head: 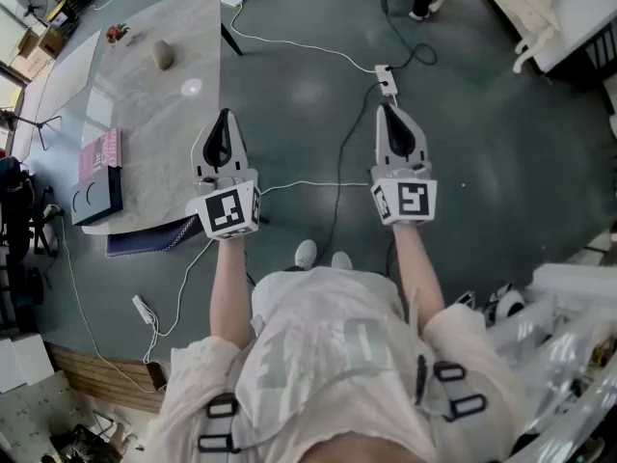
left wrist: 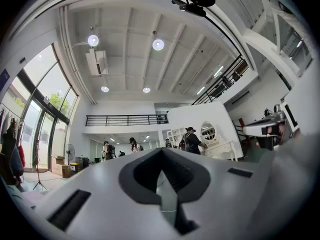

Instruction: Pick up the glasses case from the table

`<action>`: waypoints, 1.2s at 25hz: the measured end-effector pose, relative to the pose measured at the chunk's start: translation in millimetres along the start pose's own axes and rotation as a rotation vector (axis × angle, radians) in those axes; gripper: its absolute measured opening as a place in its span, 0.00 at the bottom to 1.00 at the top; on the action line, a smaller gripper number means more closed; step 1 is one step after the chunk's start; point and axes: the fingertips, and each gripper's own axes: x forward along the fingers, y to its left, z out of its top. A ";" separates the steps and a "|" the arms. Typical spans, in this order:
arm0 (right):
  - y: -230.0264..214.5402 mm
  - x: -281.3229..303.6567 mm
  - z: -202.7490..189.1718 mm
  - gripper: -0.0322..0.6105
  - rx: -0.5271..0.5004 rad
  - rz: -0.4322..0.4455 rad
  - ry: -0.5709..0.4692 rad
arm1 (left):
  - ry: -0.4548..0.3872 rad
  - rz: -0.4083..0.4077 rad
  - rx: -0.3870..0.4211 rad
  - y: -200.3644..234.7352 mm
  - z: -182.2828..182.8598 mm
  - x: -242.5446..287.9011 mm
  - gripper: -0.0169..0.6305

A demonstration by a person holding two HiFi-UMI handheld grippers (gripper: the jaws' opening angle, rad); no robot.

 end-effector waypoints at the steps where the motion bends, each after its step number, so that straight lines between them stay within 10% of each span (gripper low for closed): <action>1: 2.5 -1.6 -2.2 0.05 0.006 -0.001 0.005 | 0.004 -0.007 -0.001 -1.1 -3.0 -1.6 0.03; 30: 48.3 32.3 -45.9 0.05 0.042 -0.034 0.082 | 0.033 -0.011 -0.054 47.5 -38.5 17.8 0.03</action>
